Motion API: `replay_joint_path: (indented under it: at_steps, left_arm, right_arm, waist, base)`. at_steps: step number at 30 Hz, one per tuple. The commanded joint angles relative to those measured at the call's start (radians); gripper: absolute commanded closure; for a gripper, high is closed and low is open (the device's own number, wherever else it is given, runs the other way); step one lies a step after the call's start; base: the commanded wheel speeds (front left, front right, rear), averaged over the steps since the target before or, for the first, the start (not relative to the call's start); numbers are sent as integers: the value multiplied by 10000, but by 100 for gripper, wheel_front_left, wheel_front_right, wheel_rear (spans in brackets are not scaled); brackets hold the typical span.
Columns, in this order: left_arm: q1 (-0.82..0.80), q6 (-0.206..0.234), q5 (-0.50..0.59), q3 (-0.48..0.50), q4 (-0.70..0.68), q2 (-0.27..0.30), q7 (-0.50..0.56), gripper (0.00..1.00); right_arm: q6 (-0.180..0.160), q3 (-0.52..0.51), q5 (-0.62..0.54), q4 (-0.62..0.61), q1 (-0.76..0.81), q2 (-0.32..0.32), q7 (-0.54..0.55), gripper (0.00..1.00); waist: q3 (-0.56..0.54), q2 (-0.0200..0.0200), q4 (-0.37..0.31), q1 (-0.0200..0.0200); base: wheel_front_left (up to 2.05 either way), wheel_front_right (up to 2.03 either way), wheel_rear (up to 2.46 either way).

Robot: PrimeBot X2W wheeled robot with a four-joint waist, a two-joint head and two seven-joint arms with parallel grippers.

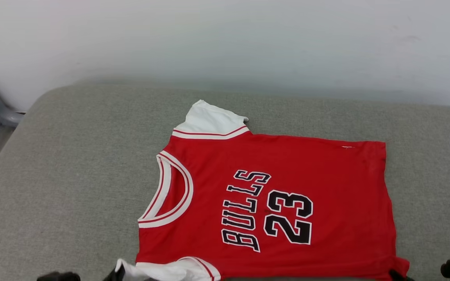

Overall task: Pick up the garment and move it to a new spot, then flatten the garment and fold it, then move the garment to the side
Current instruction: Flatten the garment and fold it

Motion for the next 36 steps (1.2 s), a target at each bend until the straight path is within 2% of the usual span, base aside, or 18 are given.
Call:
replay_joint_path:
  at_steps: [1,13,23,36]
  left_arm:
    - [-441,-83,217,-36,81,175,56,100]
    - [-3210,-822,895,-304,781,534,813,100]
    - [-5317,-1501,1136,-495,2392,396,1065,100]
    - [-6654,-1951,1305,-950,4709,-157,785,100]
  right_arm:
    - [-15,-55,-63,-78,-243,85,-5,100]
    - [-15,-93,-31,-343,-1444,24,224,100]
    - [-15,191,-102,11,-2655,9,389,100]
    - [-16,786,-154,983,-3772,54,495,100]
  waist:
    - [94,0,-101,-1]
    - [999,0,-661,-1]
    - [2130,0,-1037,-1]
    - [3066,0,-1100,-1]
  base:
    - [0,0,0]
    - [0,0,0]
    - [0,0,0]
    - [0,0,0]
